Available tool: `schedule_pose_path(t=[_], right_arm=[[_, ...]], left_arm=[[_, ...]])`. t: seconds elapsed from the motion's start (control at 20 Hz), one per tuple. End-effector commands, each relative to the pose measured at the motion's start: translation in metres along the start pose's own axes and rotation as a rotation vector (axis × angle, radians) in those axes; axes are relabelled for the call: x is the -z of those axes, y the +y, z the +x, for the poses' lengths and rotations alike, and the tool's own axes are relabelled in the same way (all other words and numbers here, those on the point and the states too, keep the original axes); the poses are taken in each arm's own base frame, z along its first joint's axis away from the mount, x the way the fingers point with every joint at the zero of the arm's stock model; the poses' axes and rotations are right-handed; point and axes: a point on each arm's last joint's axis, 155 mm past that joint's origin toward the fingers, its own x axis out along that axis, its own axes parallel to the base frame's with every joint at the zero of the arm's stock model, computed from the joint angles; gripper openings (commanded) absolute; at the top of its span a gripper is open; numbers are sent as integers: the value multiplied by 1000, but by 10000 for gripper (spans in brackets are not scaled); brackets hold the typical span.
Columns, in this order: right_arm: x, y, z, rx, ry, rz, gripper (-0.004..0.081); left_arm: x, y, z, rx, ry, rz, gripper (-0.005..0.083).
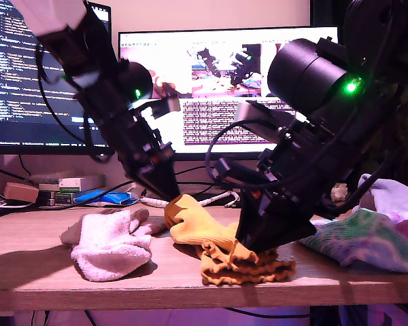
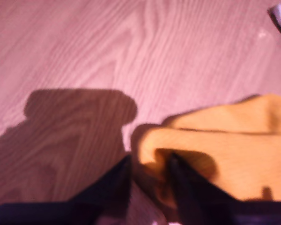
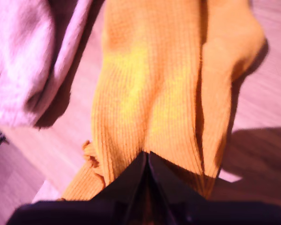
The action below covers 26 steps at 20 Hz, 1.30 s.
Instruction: Pair up the socks based on colour and pattern, by placing them on top of one another
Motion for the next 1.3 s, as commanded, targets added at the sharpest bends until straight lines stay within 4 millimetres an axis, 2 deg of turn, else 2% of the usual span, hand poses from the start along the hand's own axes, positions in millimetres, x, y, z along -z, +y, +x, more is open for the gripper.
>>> schedule_pose_path(t=[0.0, 0.15, 0.25, 0.55, 0.75, 0.95, 1.1, 1.25], right_arm=[[12, -3, 9, 12, 26, 9, -13], [9, 5, 10, -7, 14, 11, -13], [7, 13, 11, -20, 5, -6, -13], [-11, 17, 5, -11, -54, -33, -13], [-32, 24, -22, -11, -123, -69, -12], [-52, 30, -56, 7, -198, -81, -13], [-63, 23, -74, 70, -249, -113, -12], [-91, 6, -85, 171, -362, -170, -13]], left_arm=[[-20, -4, -29, -21, -61, 28, 72], [-36, -6, -55, -47, -110, 48, 15], [-40, -12, -71, -49, -119, 43, -23], [-44, -23, -100, -47, -132, -4, -23], [-50, -28, -119, -59, -159, -1, -23], [-56, -32, -134, -67, -186, -33, -23], [-57, -33, -139, -68, -195, -50, -23], [-50, -35, -134, -63, -182, -65, -23]])
